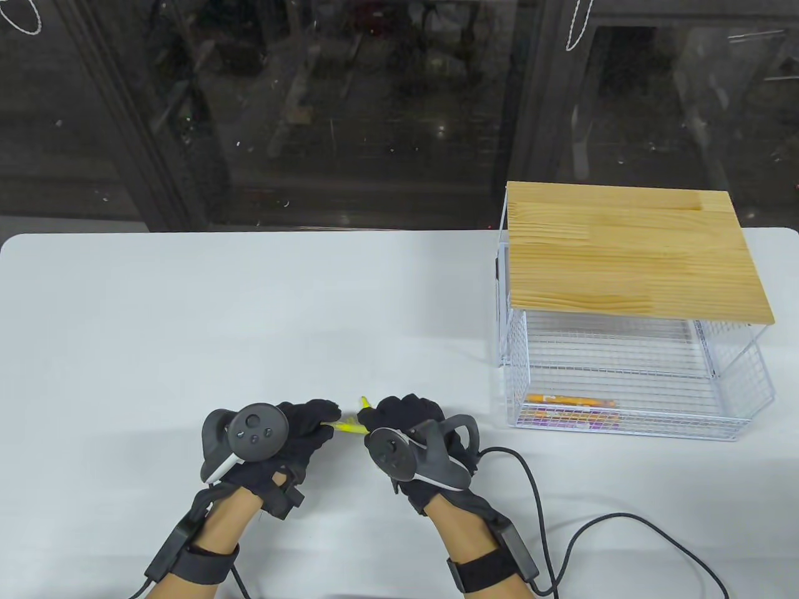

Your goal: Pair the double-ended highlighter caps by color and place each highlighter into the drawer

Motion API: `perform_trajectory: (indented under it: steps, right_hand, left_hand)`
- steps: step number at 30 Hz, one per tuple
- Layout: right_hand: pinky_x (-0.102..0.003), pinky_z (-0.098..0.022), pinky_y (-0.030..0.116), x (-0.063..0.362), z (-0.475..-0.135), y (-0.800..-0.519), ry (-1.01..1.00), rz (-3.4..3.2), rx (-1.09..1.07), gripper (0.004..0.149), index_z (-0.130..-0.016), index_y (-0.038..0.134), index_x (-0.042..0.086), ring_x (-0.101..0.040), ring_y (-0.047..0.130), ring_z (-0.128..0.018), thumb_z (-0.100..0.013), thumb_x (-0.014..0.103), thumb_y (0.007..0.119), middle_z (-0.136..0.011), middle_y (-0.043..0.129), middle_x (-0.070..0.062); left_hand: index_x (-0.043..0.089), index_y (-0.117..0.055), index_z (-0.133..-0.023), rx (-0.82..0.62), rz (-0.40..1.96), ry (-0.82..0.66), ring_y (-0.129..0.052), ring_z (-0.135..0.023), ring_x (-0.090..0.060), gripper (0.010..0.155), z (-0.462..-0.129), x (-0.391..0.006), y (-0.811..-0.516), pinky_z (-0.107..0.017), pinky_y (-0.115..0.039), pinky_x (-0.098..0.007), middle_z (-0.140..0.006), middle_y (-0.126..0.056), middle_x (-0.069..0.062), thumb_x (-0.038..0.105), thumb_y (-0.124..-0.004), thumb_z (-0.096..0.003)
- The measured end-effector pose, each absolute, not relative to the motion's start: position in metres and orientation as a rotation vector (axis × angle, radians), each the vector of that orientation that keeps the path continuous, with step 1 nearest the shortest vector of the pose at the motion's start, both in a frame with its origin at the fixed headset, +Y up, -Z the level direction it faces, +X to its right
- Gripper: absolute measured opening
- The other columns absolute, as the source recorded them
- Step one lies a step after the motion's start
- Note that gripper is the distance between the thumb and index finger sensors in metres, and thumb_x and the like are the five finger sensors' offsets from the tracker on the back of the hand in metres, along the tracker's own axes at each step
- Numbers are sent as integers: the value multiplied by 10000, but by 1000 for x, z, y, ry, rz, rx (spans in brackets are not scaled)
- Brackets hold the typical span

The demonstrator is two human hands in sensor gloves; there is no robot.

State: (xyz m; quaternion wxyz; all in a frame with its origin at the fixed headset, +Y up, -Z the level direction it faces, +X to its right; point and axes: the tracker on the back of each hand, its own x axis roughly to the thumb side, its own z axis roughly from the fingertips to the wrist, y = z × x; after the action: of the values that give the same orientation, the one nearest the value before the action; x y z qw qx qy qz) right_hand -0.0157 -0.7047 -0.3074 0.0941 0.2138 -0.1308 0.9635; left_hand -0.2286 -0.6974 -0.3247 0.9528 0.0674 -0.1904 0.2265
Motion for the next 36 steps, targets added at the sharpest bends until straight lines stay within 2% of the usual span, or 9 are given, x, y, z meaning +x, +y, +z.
perform_trajectory:
  steps: [3, 6, 9, 17, 23, 36]
  right_hand:
    - [-504, -544, 771, -13, -309, -703, -373, 2857, 611, 445, -825, 899, 325, -263, 931, -615, -387, 400, 911, -785, 936, 20]
    - [-495, -539, 777, -7, -308, -696, -399, 2887, 583, 443, -820, 906, 333, -252, 935, -603, -382, 401, 916, -780, 941, 28]
    - [-500, -542, 772, 0, -307, -689, -439, 2883, 546, 447, -826, 908, 338, -257, 930, -604, -382, 389, 920, -781, 941, 27]
    - [-516, -561, 751, 37, -294, -652, -705, 2820, 380, 453, -842, 895, 372, -270, 912, -624, -390, 372, 916, -800, 930, 24]
    - [-544, -588, 717, 80, -286, -630, -840, 2740, 206, 447, -845, 886, 379, -293, 881, -687, -399, 362, 911, -830, 908, 24]
    - [-596, -614, 666, 162, -293, -635, -829, 2655, -166, 443, -856, 867, 384, -361, 813, -811, -417, 337, 905, -891, 883, -4]
  left_hand:
    - [294, -920, -819, 96, 480, -371, -1056, -511, -279, 470, -325, -231, -697, -411, -872, -548, -681, -1098, -6, 367, -887, -356]
    - [312, -885, -862, 164, 432, -338, -1038, -559, -295, 513, -324, -238, -691, -424, -860, -557, -741, -1068, -4, 385, -887, -355]
    - [313, -904, -844, 193, 412, -313, -1027, -595, -310, 490, -325, -245, -689, -432, -853, -563, -771, -1051, -5, 390, -879, -360]
    - [300, -929, -822, 205, 400, -262, -1010, -629, -337, 469, -327, -254, -687, -439, -842, -574, -803, -1032, -21, 393, -872, -367]
    - [300, -931, -819, 206, 395, -252, -1010, -632, -337, 465, -326, -255, -686, -440, -842, -573, -803, -1031, -20, 394, -871, -367]
    - [298, -933, -818, 168, 404, -253, -1015, -624, -337, 465, -327, -255, -687, -436, -846, -570, -800, -1033, -23, 407, -858, -372]
